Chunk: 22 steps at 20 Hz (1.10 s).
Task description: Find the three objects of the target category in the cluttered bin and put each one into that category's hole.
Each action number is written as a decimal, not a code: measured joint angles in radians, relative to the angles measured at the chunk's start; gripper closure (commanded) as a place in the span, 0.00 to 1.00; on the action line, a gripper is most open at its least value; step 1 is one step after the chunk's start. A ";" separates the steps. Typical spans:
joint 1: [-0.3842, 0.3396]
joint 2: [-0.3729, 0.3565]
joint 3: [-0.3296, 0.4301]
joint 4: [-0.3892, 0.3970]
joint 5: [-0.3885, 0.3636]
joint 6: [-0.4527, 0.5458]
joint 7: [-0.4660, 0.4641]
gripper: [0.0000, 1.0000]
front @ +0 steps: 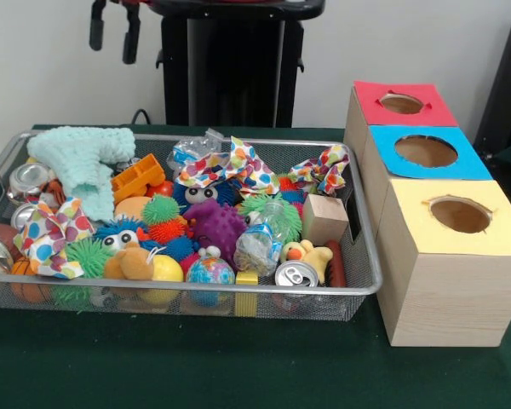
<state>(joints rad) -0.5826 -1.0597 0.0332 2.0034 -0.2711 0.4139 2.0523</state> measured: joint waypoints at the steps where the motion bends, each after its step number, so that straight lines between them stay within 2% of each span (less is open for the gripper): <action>1: 0.006 -0.002 0.000 0.014 0.015 -0.006 0.000 0.00; 6: 0.000 0.012 0.000 0.048 0.054 -0.059 0.000 0.00; 13: -0.017 0.103 0.000 0.116 0.139 -0.274 0.000 0.00; 16: -0.009 0.134 -0.001 0.132 0.181 -0.307 0.000 0.00; 18: 0.016 0.159 -0.007 0.144 0.229 -0.311 0.000 0.00; 22: 0.047 0.178 -0.010 0.149 0.277 -0.311 0.000 0.00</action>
<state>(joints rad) -0.5357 -0.8817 0.0236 2.1525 0.0054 0.1030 2.0525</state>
